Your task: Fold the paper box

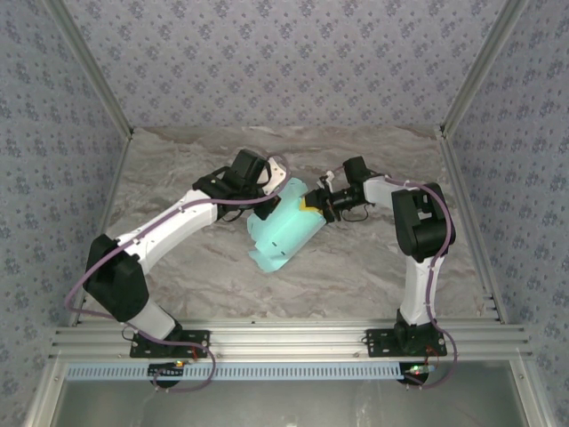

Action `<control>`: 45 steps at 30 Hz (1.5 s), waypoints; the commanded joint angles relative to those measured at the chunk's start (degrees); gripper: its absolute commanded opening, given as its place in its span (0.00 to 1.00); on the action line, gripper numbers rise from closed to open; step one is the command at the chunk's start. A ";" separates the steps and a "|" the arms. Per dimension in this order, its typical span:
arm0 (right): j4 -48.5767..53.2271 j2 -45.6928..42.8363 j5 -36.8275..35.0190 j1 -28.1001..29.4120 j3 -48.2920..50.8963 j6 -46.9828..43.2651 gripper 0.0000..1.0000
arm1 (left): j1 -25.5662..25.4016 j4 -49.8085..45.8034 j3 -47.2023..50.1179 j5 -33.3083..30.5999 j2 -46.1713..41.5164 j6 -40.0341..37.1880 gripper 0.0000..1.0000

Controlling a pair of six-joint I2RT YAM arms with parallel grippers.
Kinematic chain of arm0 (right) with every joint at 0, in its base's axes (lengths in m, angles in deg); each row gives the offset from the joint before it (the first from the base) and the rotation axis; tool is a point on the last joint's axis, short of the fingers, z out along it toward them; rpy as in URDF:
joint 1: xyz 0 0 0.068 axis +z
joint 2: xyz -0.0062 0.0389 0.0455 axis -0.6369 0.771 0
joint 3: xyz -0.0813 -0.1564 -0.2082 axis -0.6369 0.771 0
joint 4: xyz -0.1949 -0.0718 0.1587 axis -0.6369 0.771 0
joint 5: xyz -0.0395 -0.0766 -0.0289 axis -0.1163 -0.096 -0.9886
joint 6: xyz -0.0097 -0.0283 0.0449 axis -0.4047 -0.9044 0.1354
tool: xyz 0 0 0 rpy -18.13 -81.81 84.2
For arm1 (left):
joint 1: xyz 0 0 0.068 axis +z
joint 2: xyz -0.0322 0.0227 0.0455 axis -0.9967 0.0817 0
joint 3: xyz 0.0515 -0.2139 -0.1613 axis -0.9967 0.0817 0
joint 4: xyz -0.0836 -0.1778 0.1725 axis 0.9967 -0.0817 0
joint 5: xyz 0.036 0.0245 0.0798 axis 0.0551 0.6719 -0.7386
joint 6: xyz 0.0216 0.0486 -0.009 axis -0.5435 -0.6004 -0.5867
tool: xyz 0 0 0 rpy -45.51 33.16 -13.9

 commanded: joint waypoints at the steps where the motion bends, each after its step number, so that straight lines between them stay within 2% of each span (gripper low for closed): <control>1: 2.57 0.18 -0.66 0.34 -0.50 -0.84 0.43 | -0.19 2.12 -1.15 0.61 -0.63 1.01 0.00; 7: 8.43 0.37 -7.01 1.67 -1.87 -6.14 0.38 | -0.19 2.46 -1.05 1.06 -0.89 1.89 0.00; 12: 8.35 -0.73 -12.88 2.69 -0.88 -7.58 0.32 | -0.19 2.89 -0.66 1.49 -0.98 2.60 0.00; 17: 5.19 -1.80 -13.24 2.98 0.97 -6.55 0.29 | -0.19 3.07 0.07 1.62 -1.20 2.59 0.00; 18: 4.28 -2.17 -12.65 2.95 1.43 -6.19 0.30 | -0.20 3.30 0.37 1.64 -1.20 2.37 0.00; 21: -0.93 -4.15 -10.13 2.09 4.44 -2.66 0.43 | -0.01 3.02 0.79 0.72 -1.18 1.73 0.00; 24: 1.71 -6.49 -11.60 1.41 5.12 -3.54 0.50 | 0.31 2.99 1.53 0.36 -1.50 1.40 0.00; 30: 3.27 -9.31 -9.15 0.40 5.24 -3.69 0.62 | 1.12 3.34 2.38 0.34 -1.43 0.93 0.00; 39: 2.59 -10.97 -4.39 -3.58 8.30 -3.80 0.62 | 1.81 3.70 2.59 0.68 -1.84 1.07 0.00; 45: 1.59 -10.45 -3.17 -3.85 8.68 -3.29 0.54 | 1.83 4.18 2.39 1.74 -1.47 1.92 0.00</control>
